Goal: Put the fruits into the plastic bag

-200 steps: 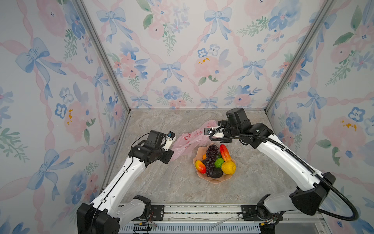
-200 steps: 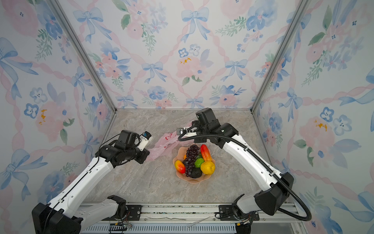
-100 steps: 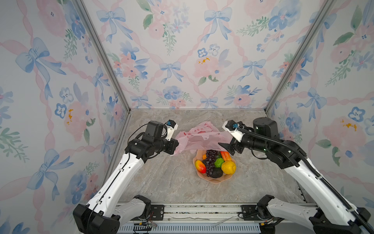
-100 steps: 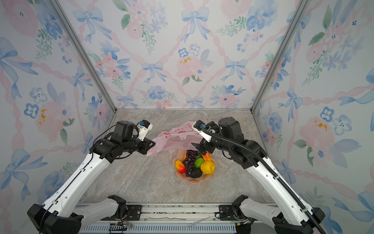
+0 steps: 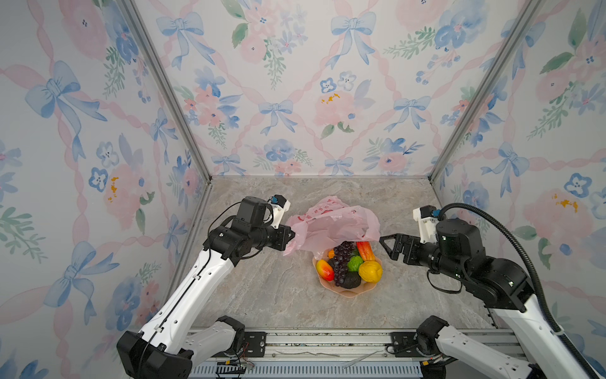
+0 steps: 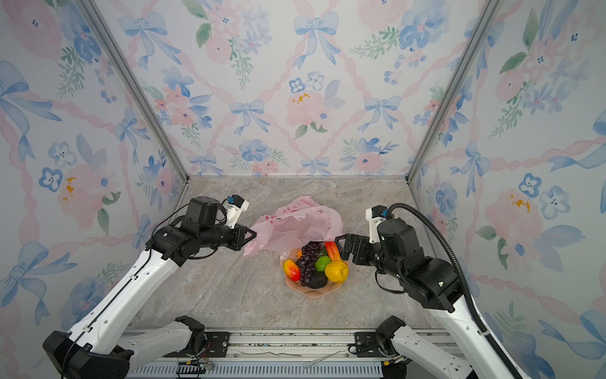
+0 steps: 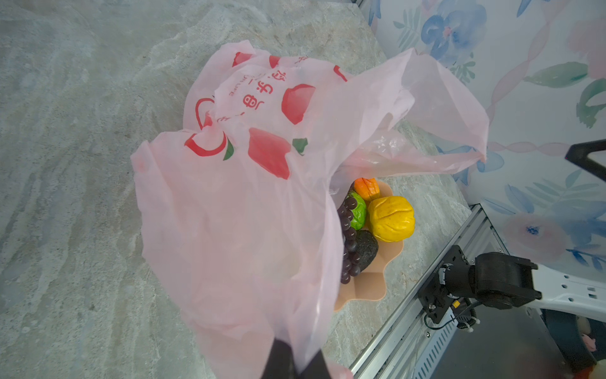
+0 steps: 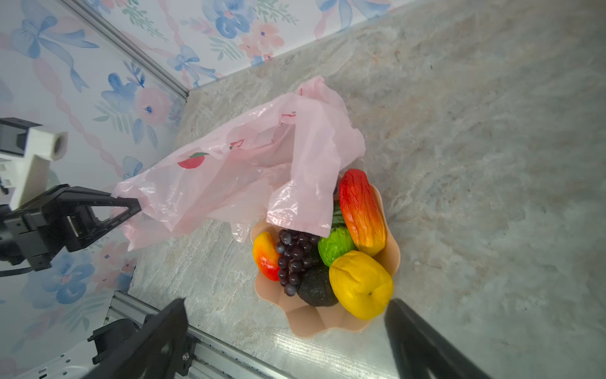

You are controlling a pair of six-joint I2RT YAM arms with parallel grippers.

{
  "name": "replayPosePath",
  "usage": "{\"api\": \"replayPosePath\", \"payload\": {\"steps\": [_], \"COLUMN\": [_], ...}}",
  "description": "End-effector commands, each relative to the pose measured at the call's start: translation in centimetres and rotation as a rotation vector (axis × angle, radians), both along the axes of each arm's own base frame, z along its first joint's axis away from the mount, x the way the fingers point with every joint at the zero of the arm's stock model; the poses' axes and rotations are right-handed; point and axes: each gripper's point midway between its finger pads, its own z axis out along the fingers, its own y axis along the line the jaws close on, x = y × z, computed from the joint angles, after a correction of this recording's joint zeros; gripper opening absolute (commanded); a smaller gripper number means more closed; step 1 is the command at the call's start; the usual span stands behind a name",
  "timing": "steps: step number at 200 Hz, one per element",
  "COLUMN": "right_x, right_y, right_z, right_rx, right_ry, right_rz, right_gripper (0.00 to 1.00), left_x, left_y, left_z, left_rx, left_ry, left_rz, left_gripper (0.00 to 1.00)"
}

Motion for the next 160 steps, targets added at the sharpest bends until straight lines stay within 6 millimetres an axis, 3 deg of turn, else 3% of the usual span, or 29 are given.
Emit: {"api": "replayPosePath", "payload": {"steps": [1,43,81,91,122,160], "right_x": [1.8,5.3,7.4,7.6,8.2,8.1], "right_y": [-0.2,3.0,3.8,3.8,3.5,3.1], "right_z": [-1.7,-3.1,-4.2,-4.4,-5.0,-4.9], "right_rx": [-0.016,-0.072,-0.133,-0.141,-0.165,-0.176], "right_ry": [0.049,0.081,0.095,0.097,0.088,0.081], "right_rz": [-0.097,-0.024,-0.028,-0.035,-0.056,-0.058], "right_gripper": [0.97,0.97,1.00,0.97,0.77,0.33], "left_x": [-0.4,-0.4,-0.5,-0.5,-0.5,-0.4], "left_y": [-0.3,-0.2,-0.1,0.0,-0.1,-0.1], "left_z": [0.6,0.7,0.7,0.6,0.1,0.1], "left_rx": [-0.026,-0.026,-0.025,-0.023,-0.019,-0.017], "left_ry": [-0.015,-0.020,-0.020,-0.019,-0.004,-0.007], "left_rz": [-0.012,-0.005,-0.001,0.003,0.002,0.002], "left_gripper": [0.00,0.00,0.00,0.00,0.00,0.00]}}
